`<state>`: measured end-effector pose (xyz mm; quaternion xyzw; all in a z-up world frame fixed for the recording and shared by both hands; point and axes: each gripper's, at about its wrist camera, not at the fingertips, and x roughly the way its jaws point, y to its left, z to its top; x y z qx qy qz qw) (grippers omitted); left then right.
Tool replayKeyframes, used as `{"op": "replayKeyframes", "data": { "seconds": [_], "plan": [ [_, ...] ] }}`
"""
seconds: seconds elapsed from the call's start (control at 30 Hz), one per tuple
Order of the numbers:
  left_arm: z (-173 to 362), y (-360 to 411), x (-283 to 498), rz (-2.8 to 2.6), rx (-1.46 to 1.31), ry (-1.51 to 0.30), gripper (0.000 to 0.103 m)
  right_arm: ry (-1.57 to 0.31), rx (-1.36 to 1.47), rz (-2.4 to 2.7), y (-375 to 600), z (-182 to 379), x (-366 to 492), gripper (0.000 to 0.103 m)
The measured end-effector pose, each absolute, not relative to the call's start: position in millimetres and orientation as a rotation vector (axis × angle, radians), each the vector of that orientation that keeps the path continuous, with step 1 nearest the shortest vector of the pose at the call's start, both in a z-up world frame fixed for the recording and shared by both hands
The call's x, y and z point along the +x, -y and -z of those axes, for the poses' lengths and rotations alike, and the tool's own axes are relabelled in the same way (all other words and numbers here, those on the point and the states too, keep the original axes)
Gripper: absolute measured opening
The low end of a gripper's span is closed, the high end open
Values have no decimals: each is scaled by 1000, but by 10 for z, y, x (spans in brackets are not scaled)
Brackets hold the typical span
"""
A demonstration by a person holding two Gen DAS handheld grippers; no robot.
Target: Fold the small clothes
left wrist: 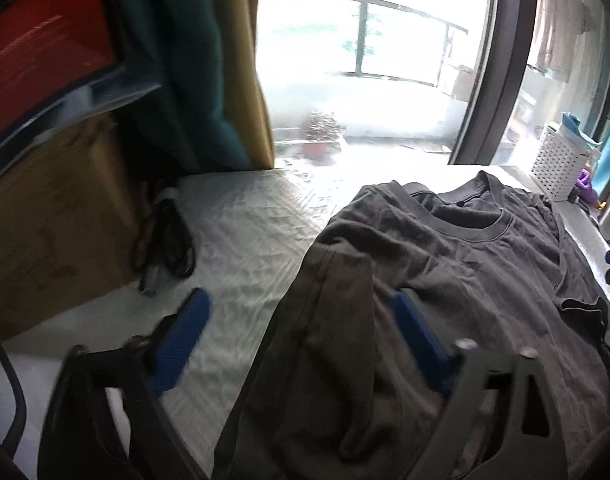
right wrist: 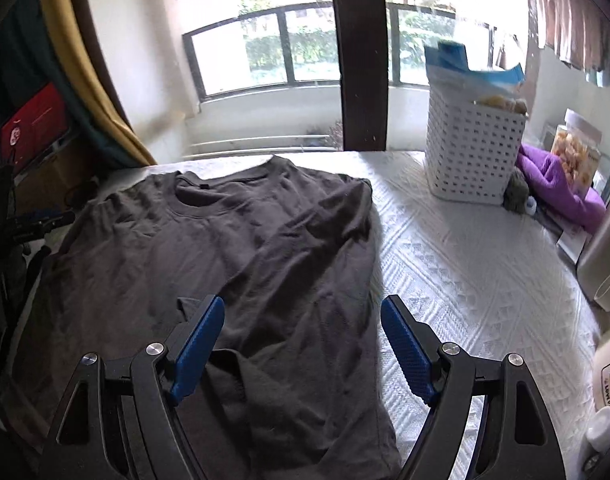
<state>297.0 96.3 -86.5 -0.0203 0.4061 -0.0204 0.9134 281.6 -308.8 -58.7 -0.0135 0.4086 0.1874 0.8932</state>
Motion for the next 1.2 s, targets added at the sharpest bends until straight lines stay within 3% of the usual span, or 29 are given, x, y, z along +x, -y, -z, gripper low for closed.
{"op": "replayKeyframes", "data": {
  "seconds": [0.17,0.27,0.3,0.73,0.93,1.2],
  "plan": [
    [1033,-1021,3180,103,-65,-916,57,-862,-19,-384,3093,645,2881,82],
    [1092,-1029,3164,124,-88,-929,22,-864,-24,-381,3079,658,2904,82],
    [1074,-1024,3136,122,-92,-922,18,-865,-24,-382,3072,659,2907,82],
    [643,-1449,2850,-95,-166,-773,15,-853,-31,-410,2996,586,2820,82],
    [457,-1585,2608,-153,-202,-703,9,-844,-23,-411,3014,531,2748,82],
    [308,-1518,2433,-327,-74,-637,6,-828,-18,-432,3016,469,2654,82]
  ]
}}
